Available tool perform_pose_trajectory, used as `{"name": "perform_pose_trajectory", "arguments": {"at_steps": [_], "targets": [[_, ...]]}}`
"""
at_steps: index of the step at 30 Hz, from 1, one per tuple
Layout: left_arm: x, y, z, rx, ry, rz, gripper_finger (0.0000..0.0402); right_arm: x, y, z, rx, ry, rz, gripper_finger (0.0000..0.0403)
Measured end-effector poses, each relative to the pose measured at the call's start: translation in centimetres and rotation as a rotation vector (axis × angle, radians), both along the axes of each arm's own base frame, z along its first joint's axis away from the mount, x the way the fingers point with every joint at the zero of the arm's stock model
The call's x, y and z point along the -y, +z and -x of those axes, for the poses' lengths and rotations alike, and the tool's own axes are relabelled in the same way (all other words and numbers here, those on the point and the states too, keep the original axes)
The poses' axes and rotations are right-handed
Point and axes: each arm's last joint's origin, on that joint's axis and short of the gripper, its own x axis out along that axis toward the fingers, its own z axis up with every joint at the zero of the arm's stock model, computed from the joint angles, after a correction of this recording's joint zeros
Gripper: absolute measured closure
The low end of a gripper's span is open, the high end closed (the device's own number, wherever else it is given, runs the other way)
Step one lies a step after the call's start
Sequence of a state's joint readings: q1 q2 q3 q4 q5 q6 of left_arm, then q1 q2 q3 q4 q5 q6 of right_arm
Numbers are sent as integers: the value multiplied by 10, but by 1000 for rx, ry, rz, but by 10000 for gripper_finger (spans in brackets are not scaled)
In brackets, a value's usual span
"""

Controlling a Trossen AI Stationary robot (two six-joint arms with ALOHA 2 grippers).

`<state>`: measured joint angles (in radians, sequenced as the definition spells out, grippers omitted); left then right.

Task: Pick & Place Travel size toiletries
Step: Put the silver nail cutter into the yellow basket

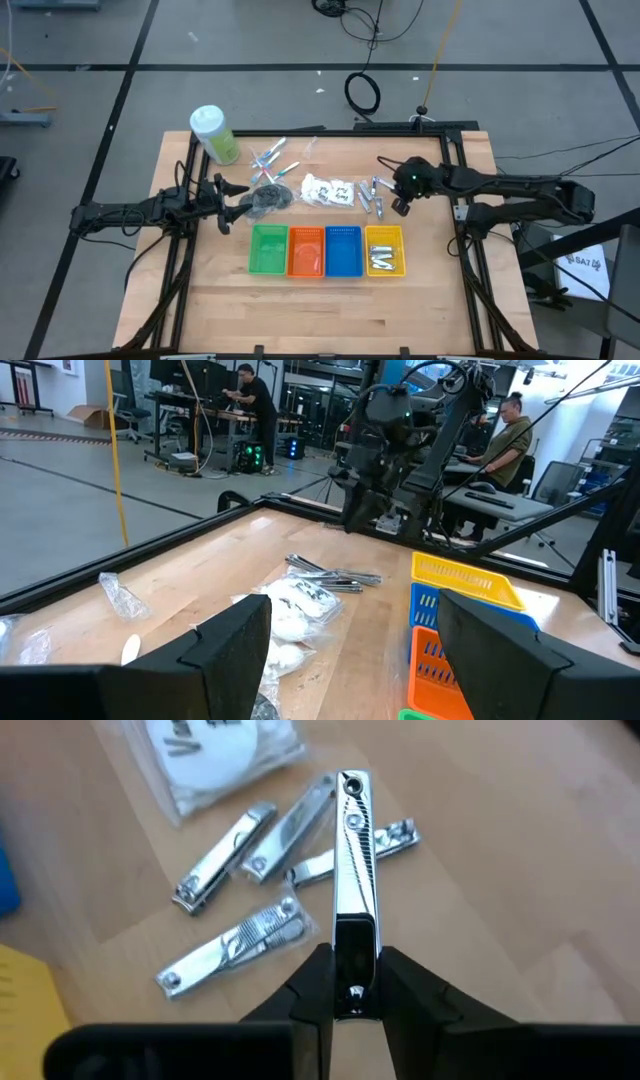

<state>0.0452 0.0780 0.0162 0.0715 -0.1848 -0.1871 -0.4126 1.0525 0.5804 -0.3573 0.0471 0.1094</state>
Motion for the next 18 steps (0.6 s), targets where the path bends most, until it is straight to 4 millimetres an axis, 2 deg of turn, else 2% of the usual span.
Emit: {"name": "perform_pose_trajectory", "arguments": {"at_steps": [9,18], "targets": [[0,0,0,0,0,0,121,-7,10,4,52,16,4,352],[0,0,0,0,0,0,121,-32,21,-3,200,225,-122,351]]}}
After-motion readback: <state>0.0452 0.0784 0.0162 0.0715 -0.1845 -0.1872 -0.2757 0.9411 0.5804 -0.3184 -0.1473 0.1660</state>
